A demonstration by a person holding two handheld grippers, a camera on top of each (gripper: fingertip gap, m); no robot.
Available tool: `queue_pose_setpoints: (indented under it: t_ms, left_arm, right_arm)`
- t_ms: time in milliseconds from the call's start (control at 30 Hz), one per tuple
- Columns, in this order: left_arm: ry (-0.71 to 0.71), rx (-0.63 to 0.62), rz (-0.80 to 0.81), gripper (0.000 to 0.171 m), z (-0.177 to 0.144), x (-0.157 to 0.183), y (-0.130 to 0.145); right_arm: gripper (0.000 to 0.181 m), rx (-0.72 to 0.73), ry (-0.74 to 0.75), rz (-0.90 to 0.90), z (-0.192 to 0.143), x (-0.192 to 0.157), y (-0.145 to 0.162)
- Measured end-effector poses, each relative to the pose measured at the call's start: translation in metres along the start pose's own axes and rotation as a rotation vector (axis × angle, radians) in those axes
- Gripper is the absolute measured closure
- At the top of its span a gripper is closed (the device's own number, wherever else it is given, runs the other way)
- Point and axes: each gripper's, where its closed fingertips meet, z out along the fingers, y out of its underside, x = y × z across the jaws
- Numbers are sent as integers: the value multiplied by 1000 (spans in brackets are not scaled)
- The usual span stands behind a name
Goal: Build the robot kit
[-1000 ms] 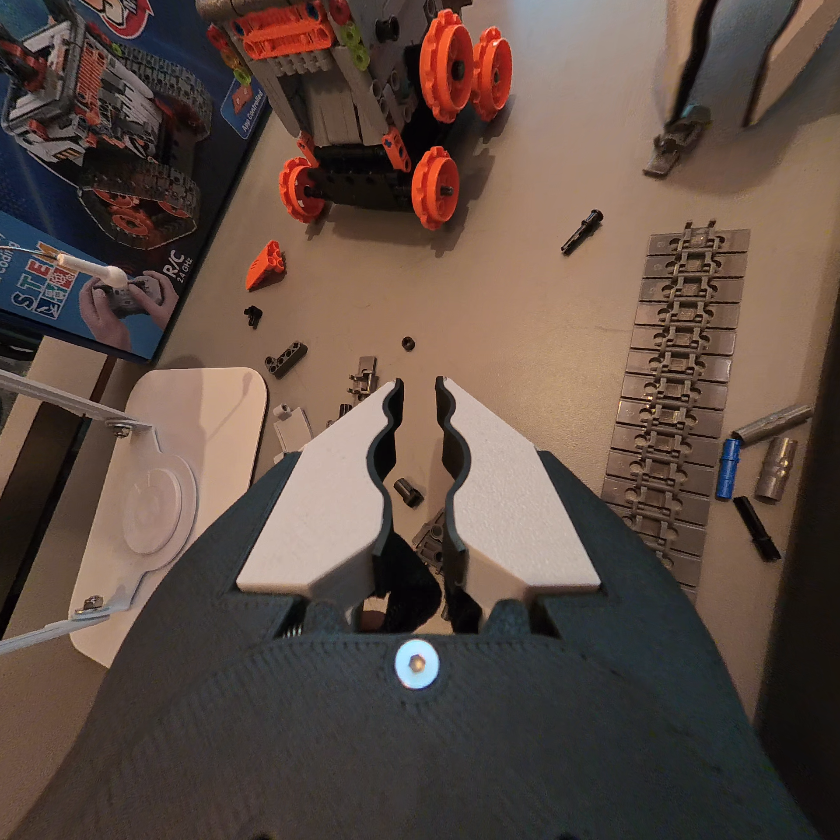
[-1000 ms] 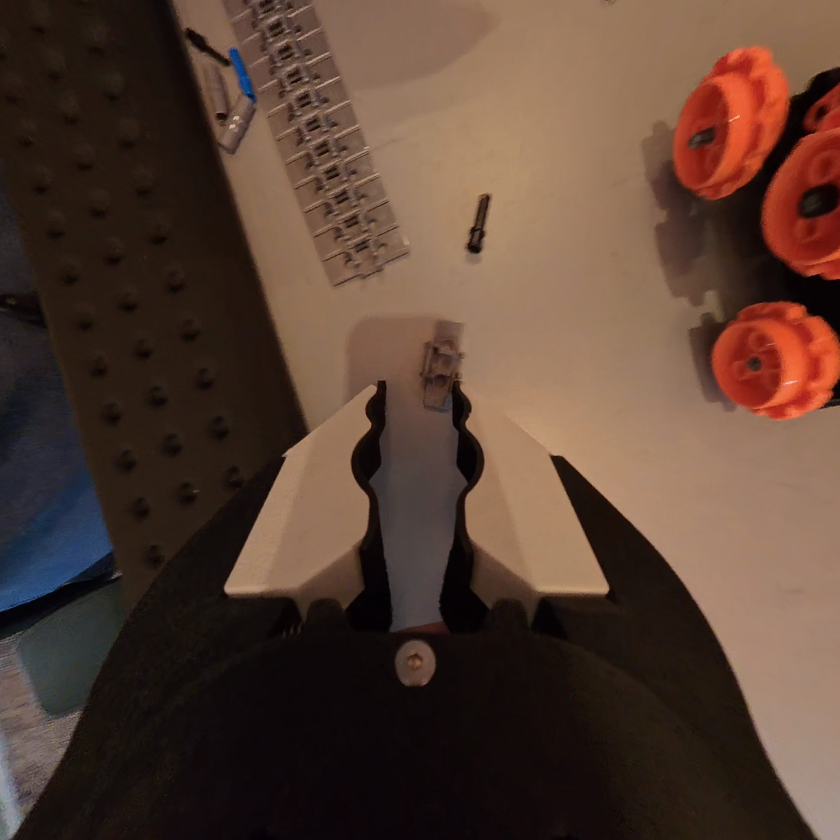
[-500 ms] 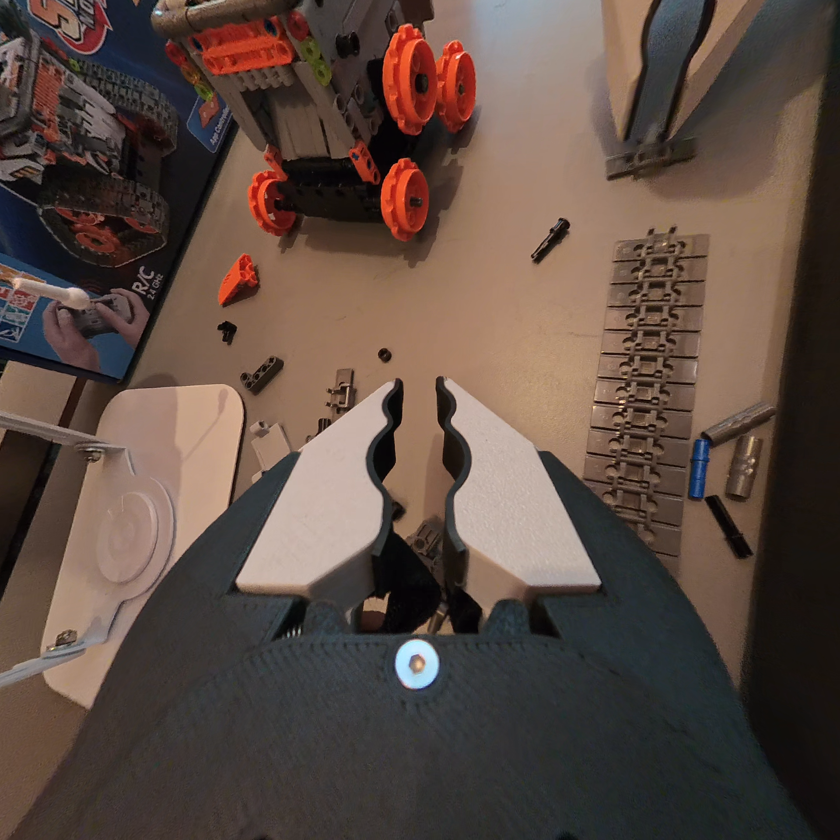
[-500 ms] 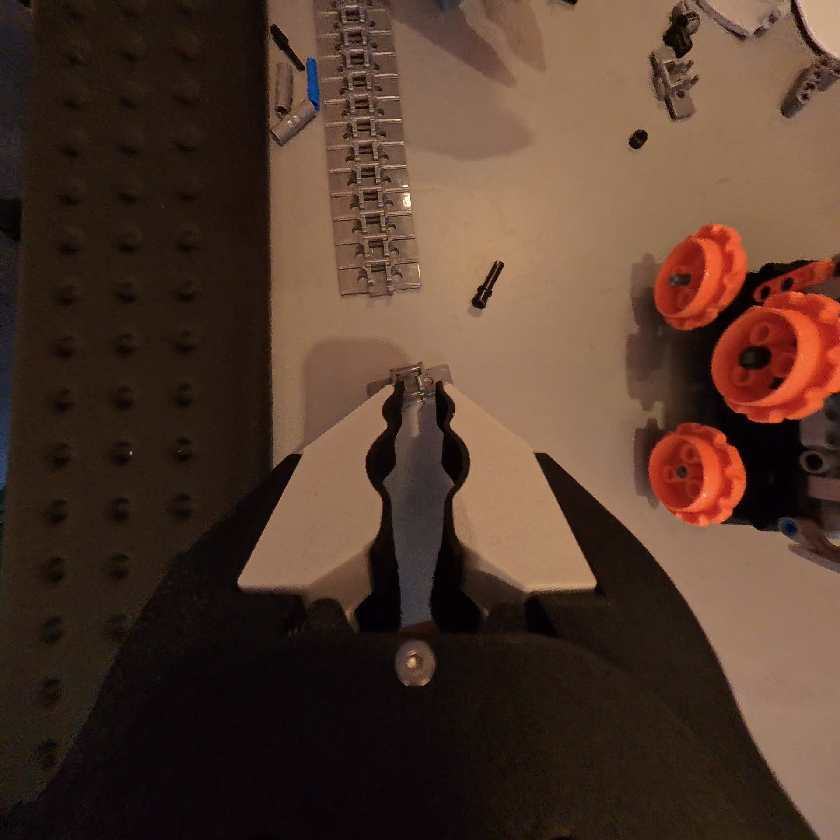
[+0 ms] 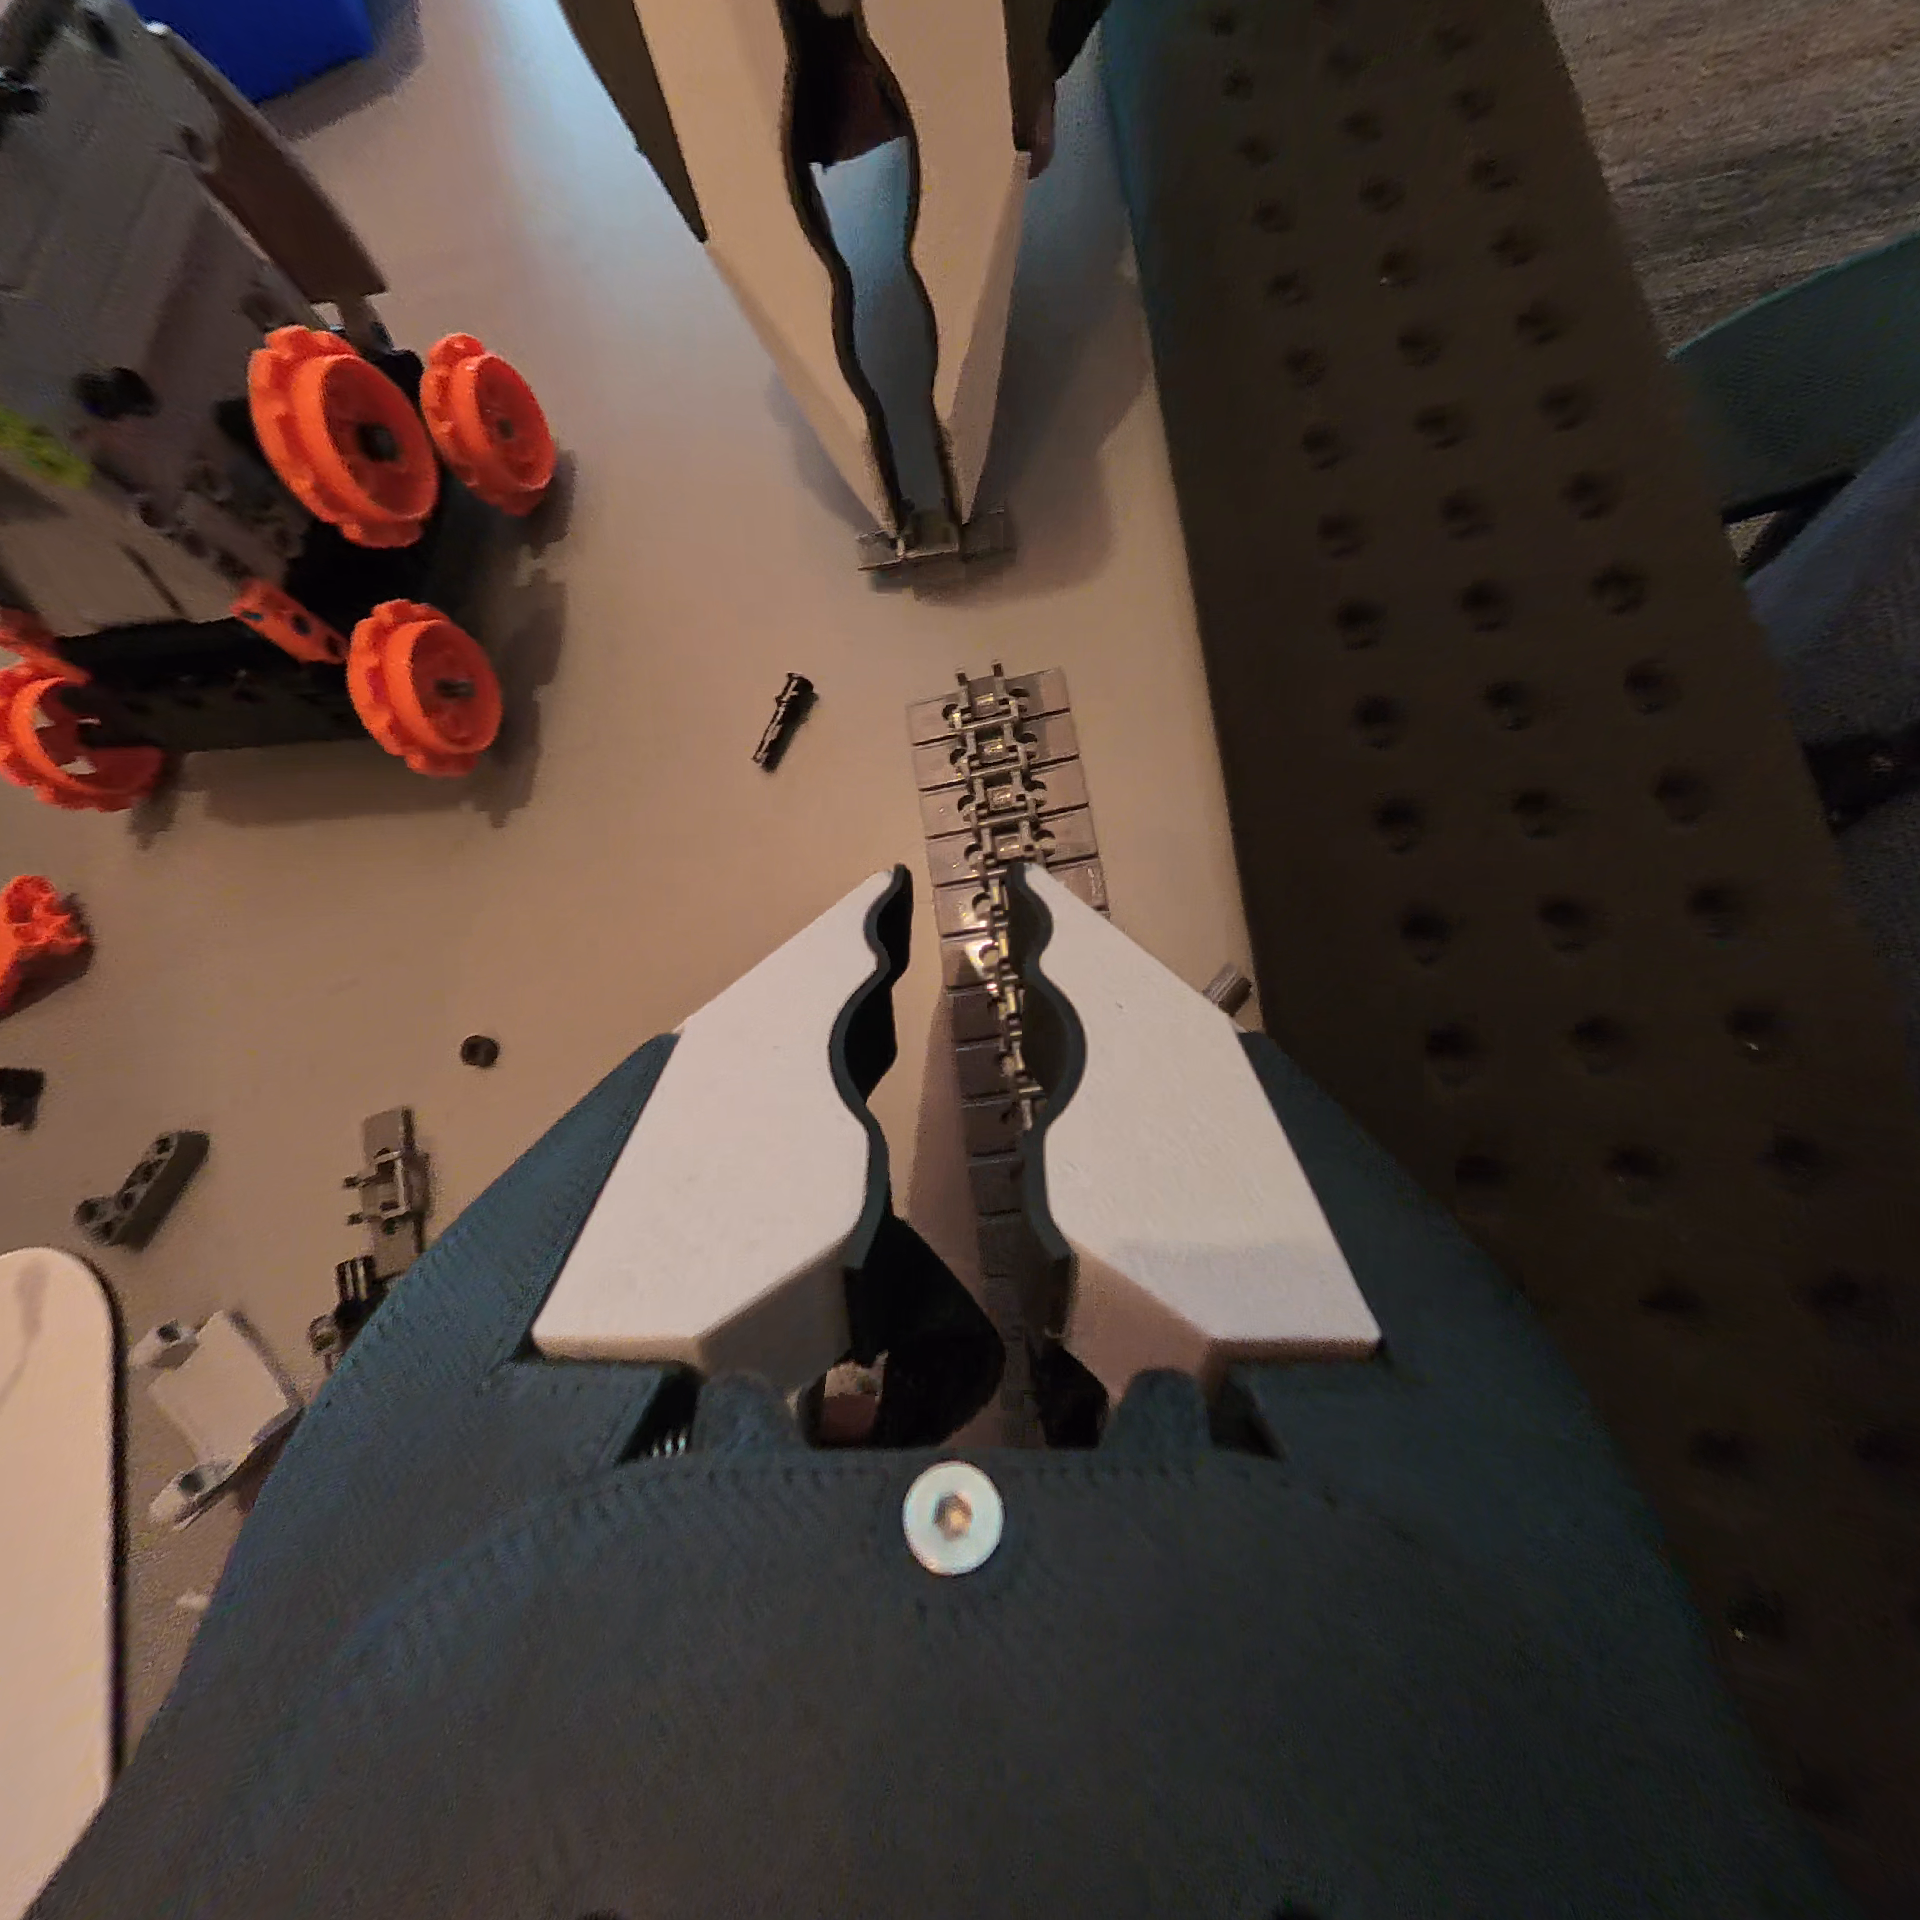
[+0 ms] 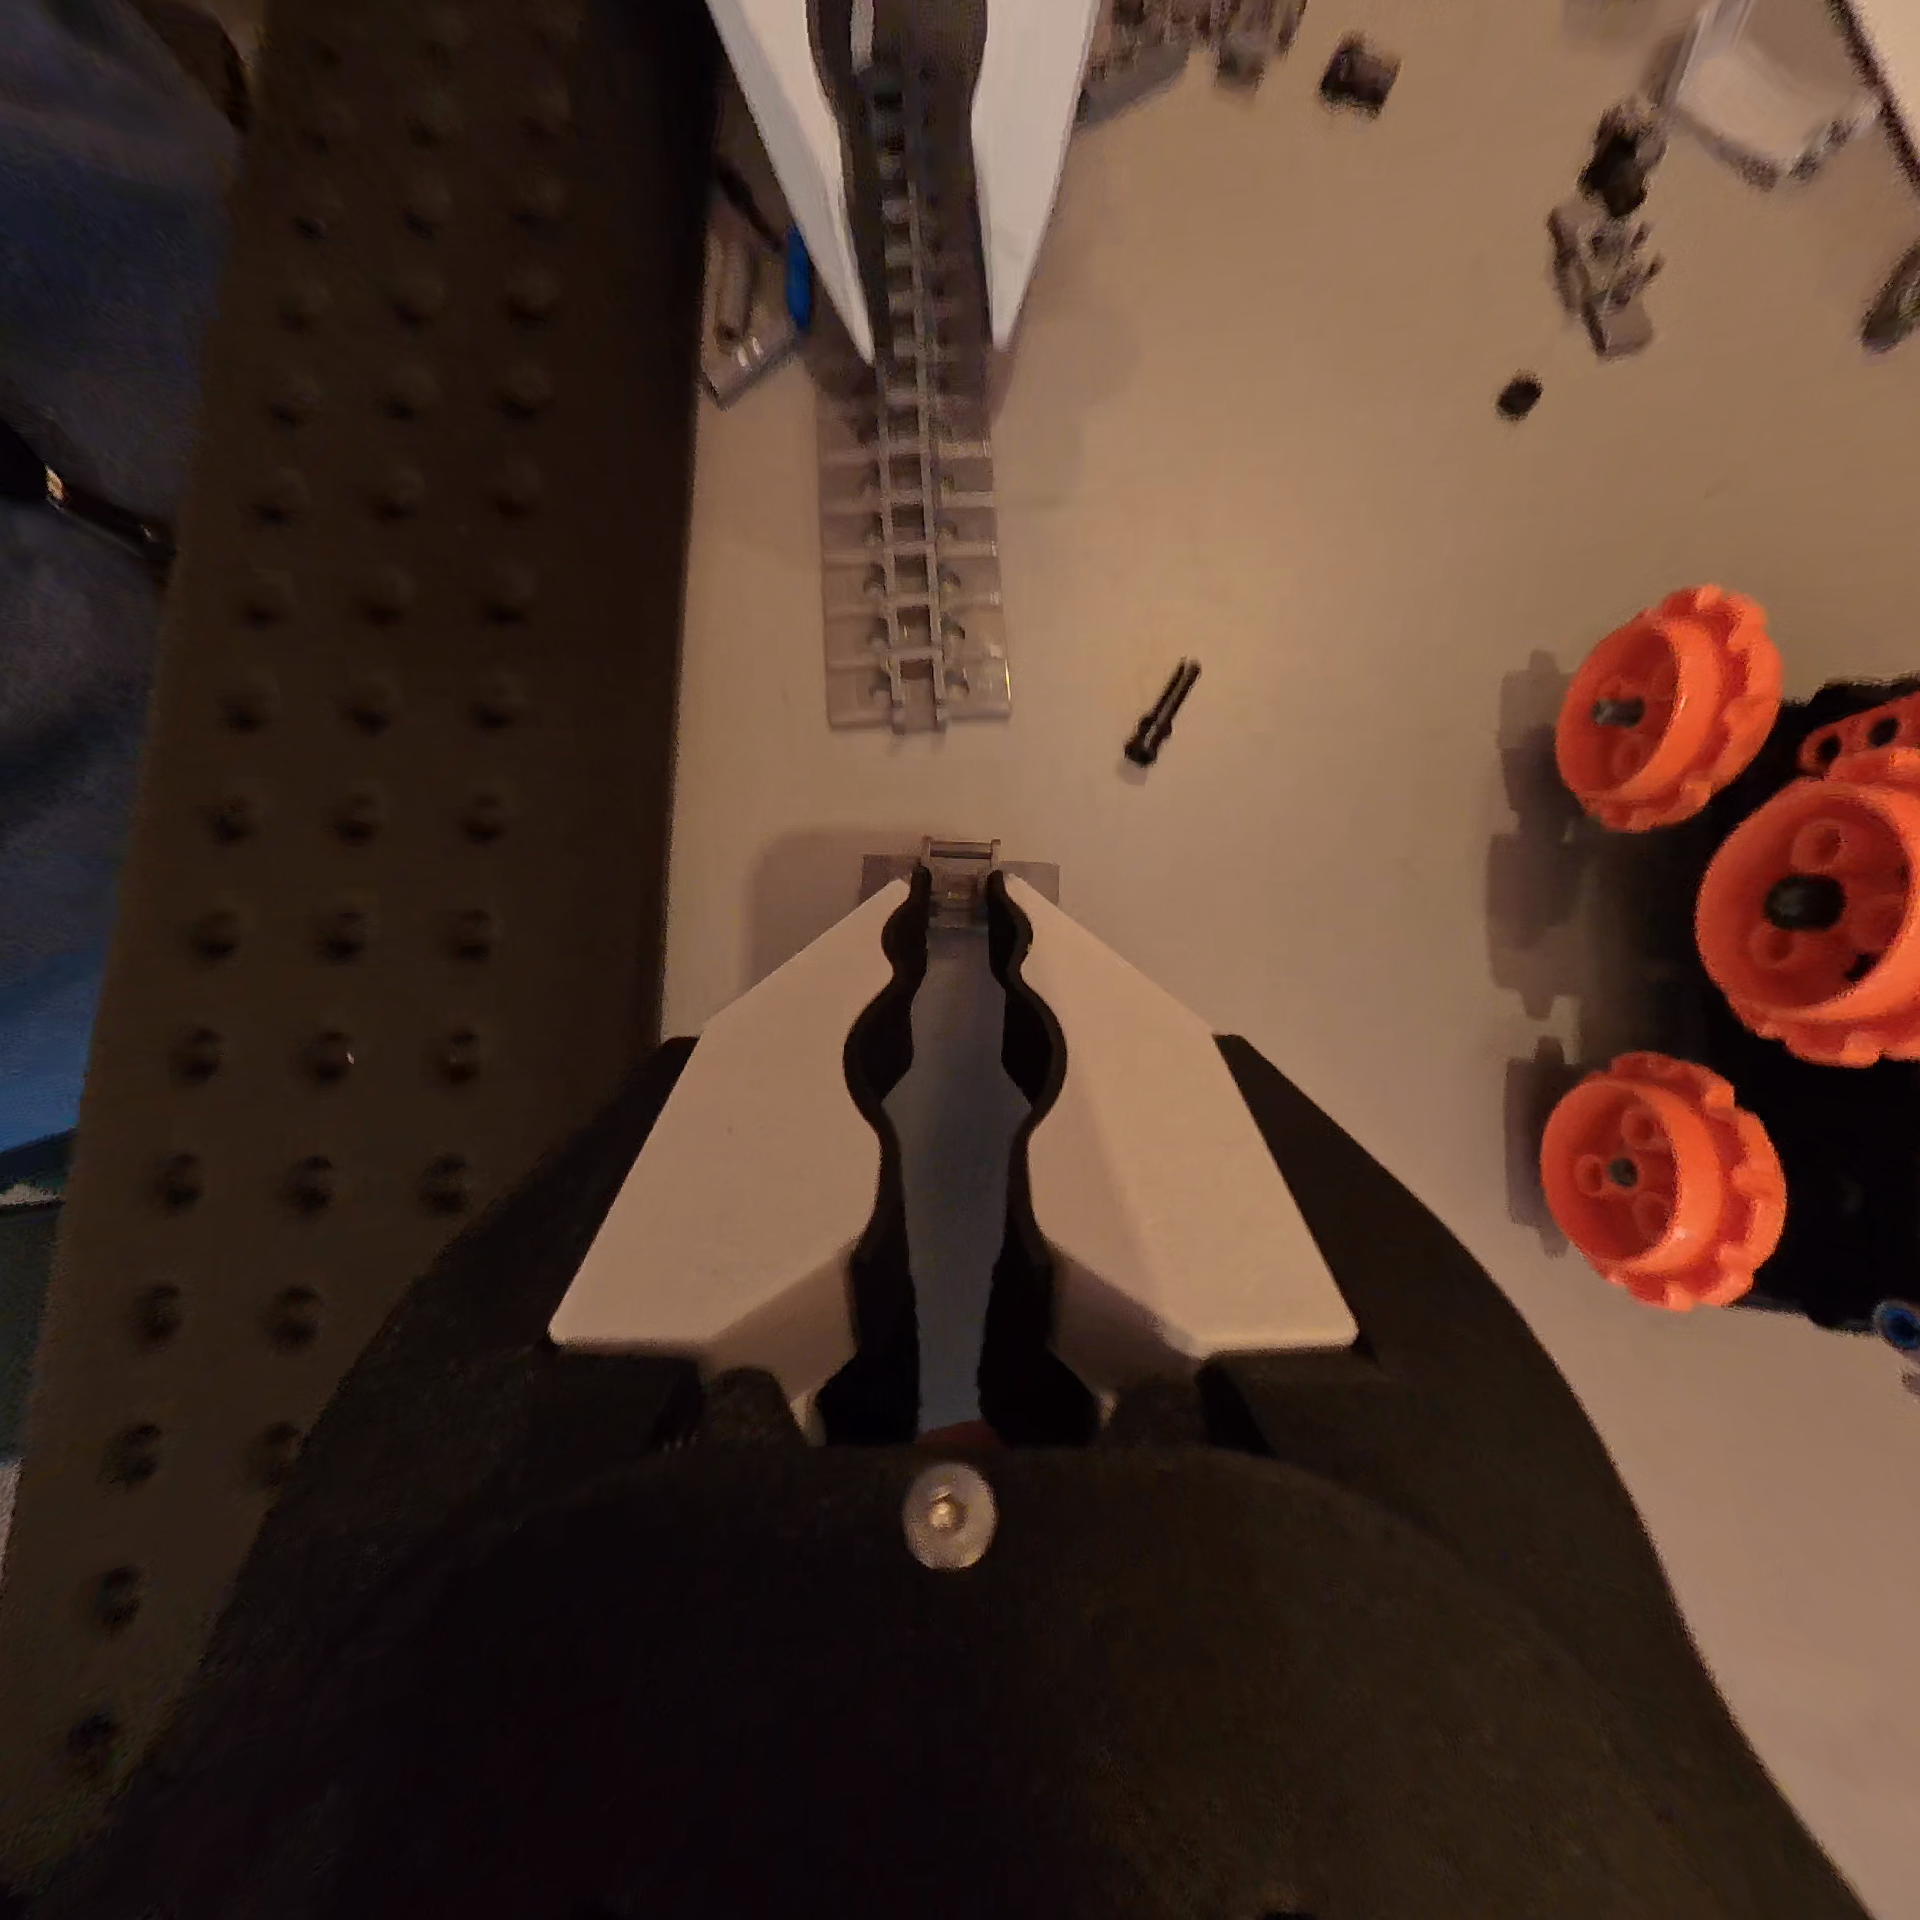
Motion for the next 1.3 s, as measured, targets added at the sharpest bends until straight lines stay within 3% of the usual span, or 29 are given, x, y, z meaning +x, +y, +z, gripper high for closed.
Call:
queue_pose_setpoints:
  t_ms: [233,867,1200,1300]
  left_arm:
    - [36,-60,25,154,17,9,9]
    - [70,-66,25,156,22,13,12]
    - [77,-62,28,156,22,13,12]
    - [74,-63,34,156,22,13,12]
  right_arm:
    - [173,20,-23,-56,16,-12,-23]
    - [173,-57,-56,-80,22,-6,-24]
    - [165,-212,-140,-103,23,-4,-19]
    - [170,-151,-102,-112,17,-1,-30]
